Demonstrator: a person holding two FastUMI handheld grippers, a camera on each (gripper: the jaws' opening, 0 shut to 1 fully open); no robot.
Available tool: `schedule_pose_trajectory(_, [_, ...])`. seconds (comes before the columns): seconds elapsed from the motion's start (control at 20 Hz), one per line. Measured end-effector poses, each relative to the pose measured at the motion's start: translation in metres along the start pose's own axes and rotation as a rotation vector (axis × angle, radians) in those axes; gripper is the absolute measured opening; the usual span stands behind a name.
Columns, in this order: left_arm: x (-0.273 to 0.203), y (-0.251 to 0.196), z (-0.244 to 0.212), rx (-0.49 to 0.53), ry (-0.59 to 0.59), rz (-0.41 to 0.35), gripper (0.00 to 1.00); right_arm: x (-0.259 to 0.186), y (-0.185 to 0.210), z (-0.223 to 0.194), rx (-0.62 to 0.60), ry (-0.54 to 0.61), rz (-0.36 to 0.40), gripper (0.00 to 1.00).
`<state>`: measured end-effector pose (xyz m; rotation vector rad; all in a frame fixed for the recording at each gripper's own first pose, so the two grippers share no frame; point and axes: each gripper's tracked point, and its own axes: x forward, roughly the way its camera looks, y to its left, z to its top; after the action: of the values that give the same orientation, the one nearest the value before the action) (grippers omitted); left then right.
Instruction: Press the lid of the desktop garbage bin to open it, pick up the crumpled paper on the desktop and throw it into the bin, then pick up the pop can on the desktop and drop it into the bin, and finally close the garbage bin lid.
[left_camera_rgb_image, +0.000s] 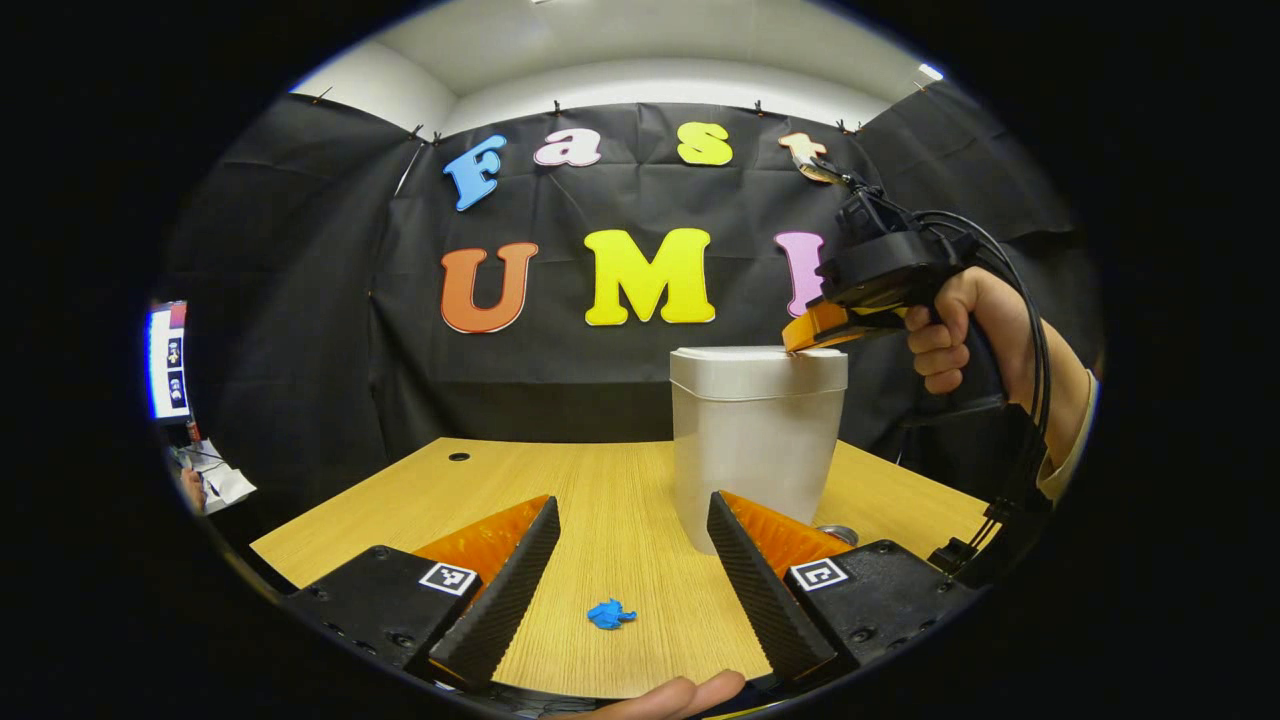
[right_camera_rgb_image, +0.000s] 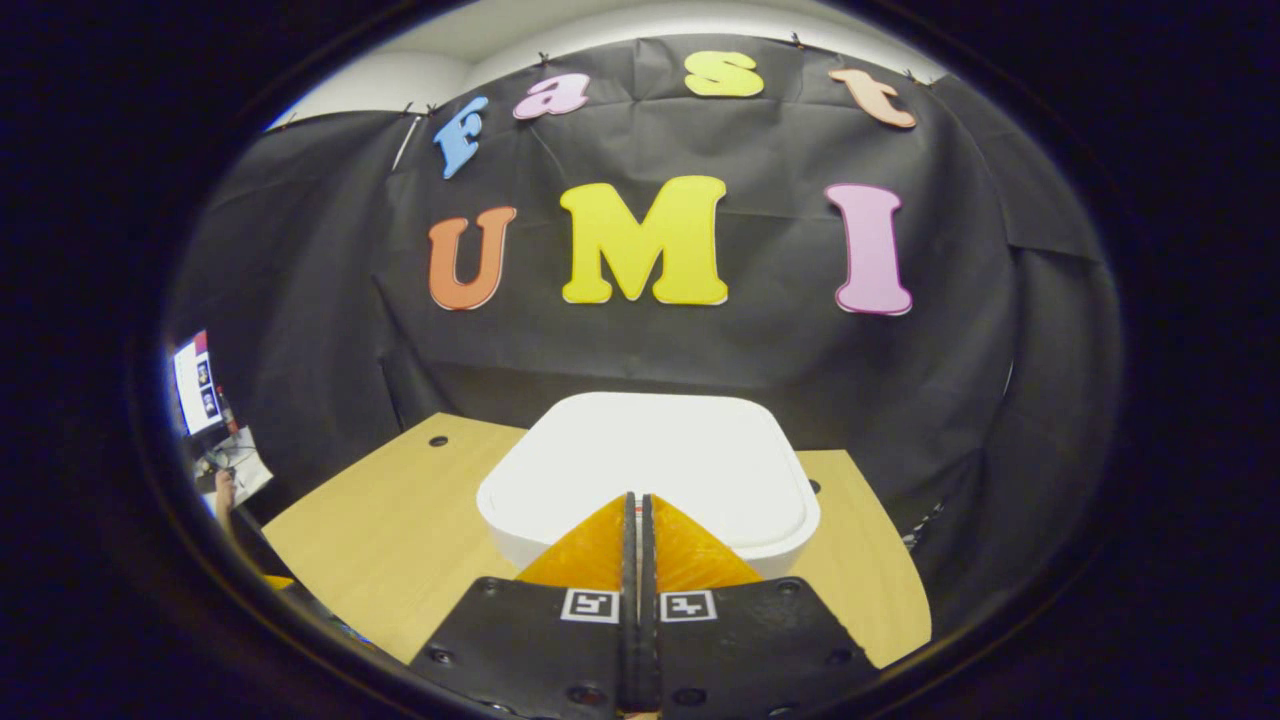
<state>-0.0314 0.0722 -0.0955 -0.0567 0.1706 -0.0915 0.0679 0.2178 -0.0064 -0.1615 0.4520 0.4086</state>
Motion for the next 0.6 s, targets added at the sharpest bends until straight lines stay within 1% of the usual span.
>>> schedule_pose_trajectory(0.05, [-0.001, -0.001, 0.000, 0.000, -0.001, -0.002, 0.98, -0.001, -0.003, 0.004, -0.010, -0.038, -0.020, 0.01])
schedule_pose_trajectory(0.1, [0.001, -0.001, 0.000, 0.004, 0.002, 0.000, 0.98, -0.012, -0.011, 0.014, -0.025, -0.092, -0.055, 0.01])
schedule_pose_trajectory(0.2, [0.002, 0.000, -0.002, 0.006, 0.007, 0.001, 0.98, -0.030, -0.006, 0.017, -0.057, -0.188, -0.061, 0.00])
schedule_pose_trajectory(0.25, [0.001, 0.000, -0.002, 0.005, 0.009, 0.003, 0.98, -0.038, 0.000, 0.011, -0.049, -0.205, -0.045, 0.00])
schedule_pose_trajectory(0.35, [0.003, 0.000, -0.004, 0.006, 0.014, 0.006, 0.98, -0.055, 0.016, -0.006, -0.018, -0.219, 0.027, 0.00])
schedule_pose_trajectory(0.45, [0.002, 0.001, -0.004, 0.013, 0.014, 0.011, 0.98, -0.075, 0.020, -0.015, 0.004, -0.259, 0.062, 0.00])
schedule_pose_trajectory(0.6, [0.004, 0.003, -0.005, 0.014, 0.014, 0.016, 0.98, -0.100, 0.013, -0.031, 0.017, -0.313, 0.067, 0.00])
